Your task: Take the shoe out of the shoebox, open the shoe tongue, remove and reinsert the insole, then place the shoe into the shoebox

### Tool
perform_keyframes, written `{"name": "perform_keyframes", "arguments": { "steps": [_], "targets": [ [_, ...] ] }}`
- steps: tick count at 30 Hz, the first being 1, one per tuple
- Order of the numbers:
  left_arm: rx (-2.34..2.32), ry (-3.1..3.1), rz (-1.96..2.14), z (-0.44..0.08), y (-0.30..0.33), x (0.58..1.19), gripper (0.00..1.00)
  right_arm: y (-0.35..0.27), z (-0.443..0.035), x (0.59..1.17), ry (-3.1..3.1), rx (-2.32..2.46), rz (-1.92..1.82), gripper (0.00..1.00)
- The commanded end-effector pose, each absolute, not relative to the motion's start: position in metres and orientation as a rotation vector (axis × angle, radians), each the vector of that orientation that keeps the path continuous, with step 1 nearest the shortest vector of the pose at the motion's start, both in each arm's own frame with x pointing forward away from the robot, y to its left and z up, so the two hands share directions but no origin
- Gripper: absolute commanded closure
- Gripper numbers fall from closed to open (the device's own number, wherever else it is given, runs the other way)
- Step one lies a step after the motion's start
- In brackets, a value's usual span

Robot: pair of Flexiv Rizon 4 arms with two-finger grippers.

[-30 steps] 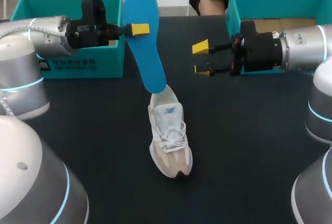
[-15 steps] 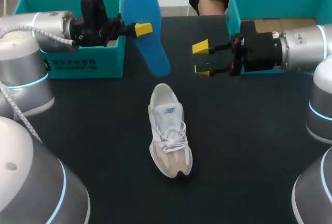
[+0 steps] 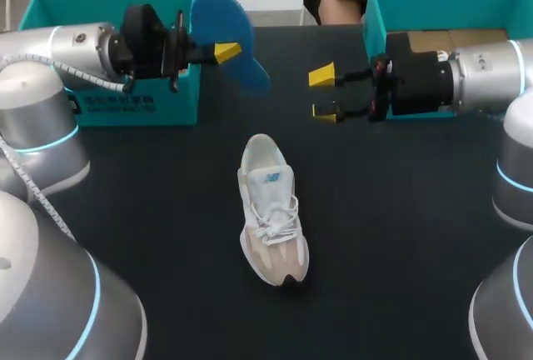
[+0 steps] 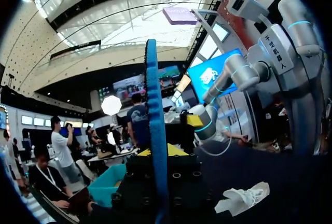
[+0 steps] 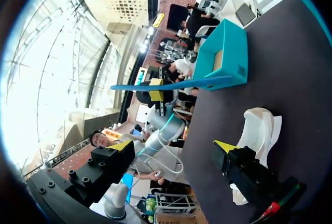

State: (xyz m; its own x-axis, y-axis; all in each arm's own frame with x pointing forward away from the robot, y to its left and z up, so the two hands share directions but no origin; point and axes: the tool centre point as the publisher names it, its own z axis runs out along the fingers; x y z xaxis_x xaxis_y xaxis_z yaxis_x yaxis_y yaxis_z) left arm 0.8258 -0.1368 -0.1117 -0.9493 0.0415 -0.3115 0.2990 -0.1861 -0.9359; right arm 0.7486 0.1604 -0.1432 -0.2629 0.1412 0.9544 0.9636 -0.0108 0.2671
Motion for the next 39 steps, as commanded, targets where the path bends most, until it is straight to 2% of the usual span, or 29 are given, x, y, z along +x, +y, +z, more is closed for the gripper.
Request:
{"name": "perform_keyframes", "arguments": {
  "steps": [1,8,39],
  "targets": [
    [0.825,1.627,-1.908,-0.11,-0.137,0.83,1.0,0.163,-0.144,0.749,-1.499,-1.197,-1.362,0.0],
    [1.19,1.475,-1.447,-0.117,-0.136,0.832,1.0,0.163,-0.144,0.749,-1.499,-1.197,-1.362,0.0],
    [1.209,1.44,-1.432,-0.119,-0.137,0.826,1.0,0.163,-0.144,0.749,-1.499,-1.197,-1.362,0.0]
  ]
}}
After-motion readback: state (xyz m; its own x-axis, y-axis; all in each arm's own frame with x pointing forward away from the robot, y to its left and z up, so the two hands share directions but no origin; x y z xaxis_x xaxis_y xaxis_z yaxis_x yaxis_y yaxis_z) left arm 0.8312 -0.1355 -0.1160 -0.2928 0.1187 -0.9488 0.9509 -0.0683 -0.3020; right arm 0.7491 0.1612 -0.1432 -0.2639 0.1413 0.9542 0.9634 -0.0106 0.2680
